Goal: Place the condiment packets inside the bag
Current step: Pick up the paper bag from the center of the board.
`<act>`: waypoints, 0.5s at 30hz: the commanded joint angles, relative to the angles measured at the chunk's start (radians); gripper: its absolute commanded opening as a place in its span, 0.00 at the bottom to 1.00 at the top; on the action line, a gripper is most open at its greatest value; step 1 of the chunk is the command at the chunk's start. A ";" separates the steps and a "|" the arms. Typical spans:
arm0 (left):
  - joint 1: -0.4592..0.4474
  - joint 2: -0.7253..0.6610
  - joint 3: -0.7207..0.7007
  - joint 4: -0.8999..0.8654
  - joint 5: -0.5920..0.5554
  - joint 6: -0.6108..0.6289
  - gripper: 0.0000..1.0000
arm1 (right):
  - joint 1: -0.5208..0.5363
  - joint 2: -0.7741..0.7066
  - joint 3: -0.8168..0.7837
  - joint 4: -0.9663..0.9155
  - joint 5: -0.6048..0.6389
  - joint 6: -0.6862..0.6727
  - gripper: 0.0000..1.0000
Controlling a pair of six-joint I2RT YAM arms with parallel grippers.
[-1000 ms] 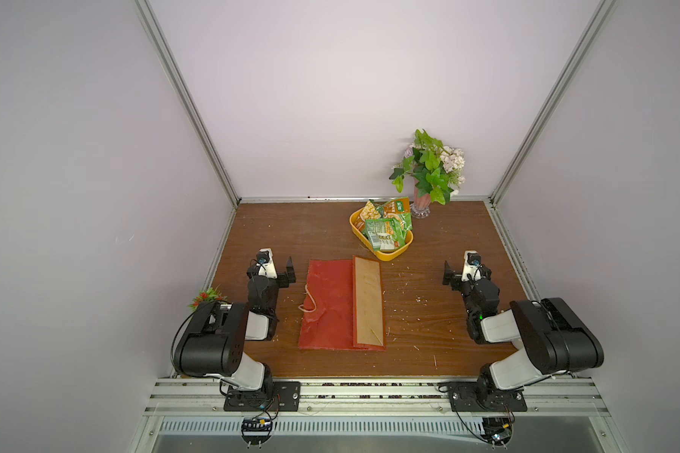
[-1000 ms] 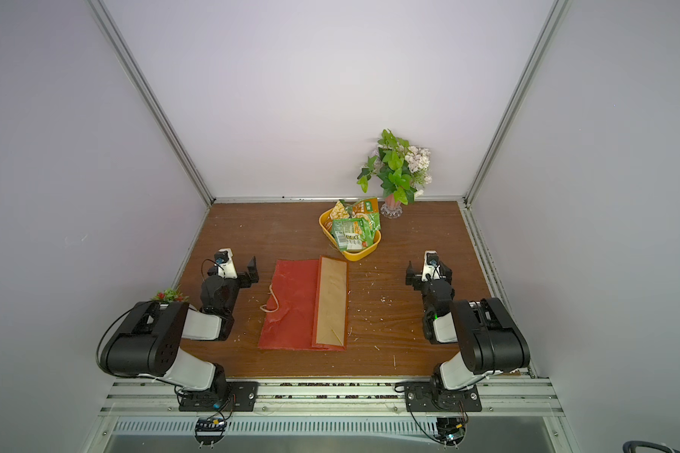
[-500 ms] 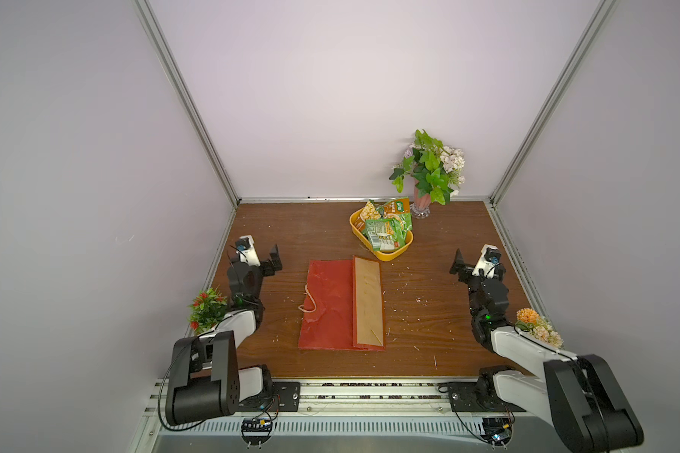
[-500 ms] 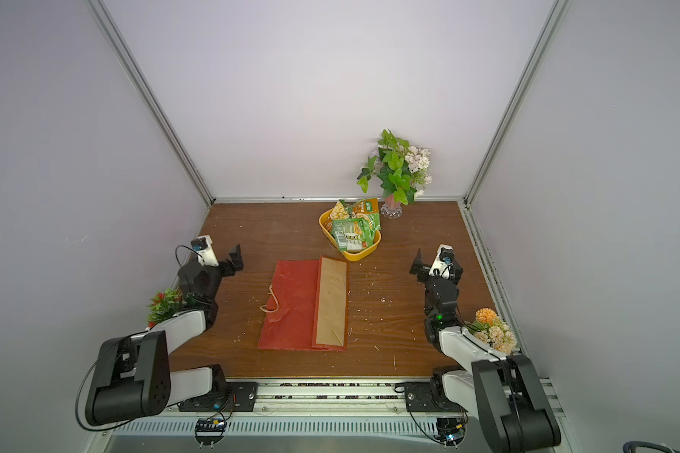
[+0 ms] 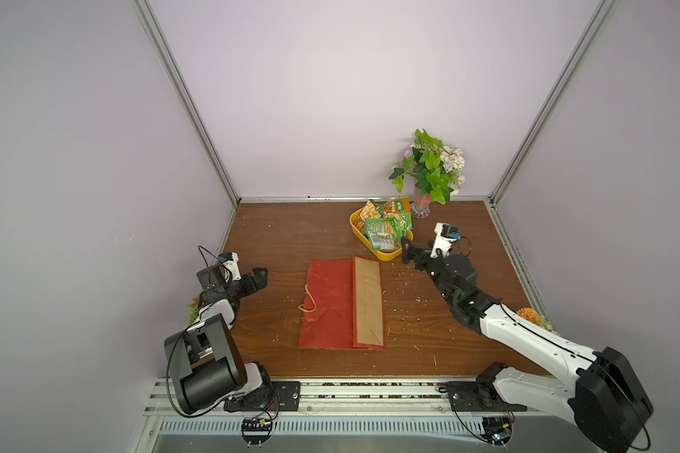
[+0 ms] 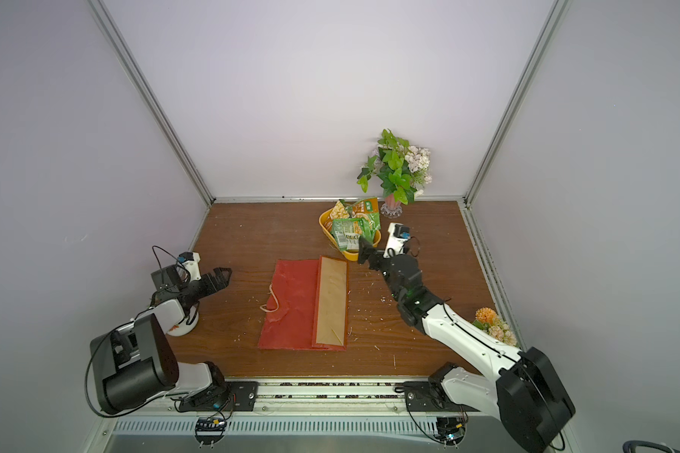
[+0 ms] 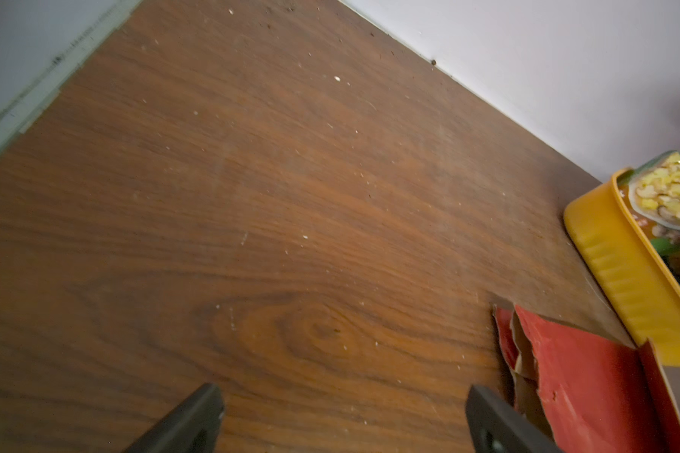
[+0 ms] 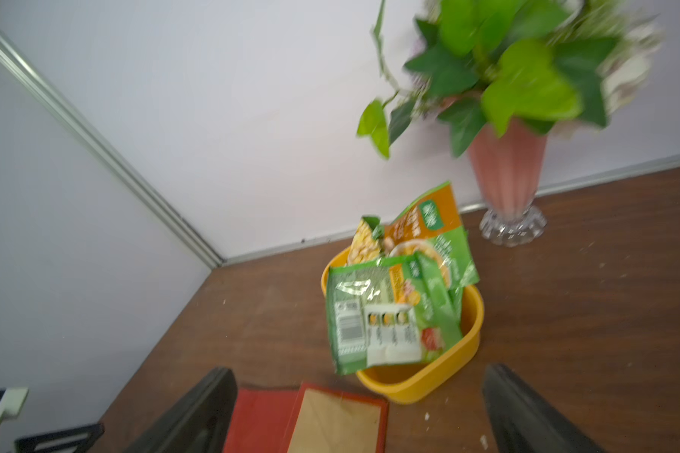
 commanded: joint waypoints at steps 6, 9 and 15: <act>0.014 -0.069 -0.047 0.043 0.036 0.034 1.00 | 0.411 0.414 0.297 -0.228 0.358 0.095 0.99; 0.014 -0.076 -0.059 0.057 0.034 0.038 1.00 | 0.489 0.562 0.424 -0.248 0.349 0.106 1.00; 0.015 -0.044 -0.044 0.049 0.027 0.046 1.00 | 0.565 0.777 0.640 -0.314 0.306 0.137 1.00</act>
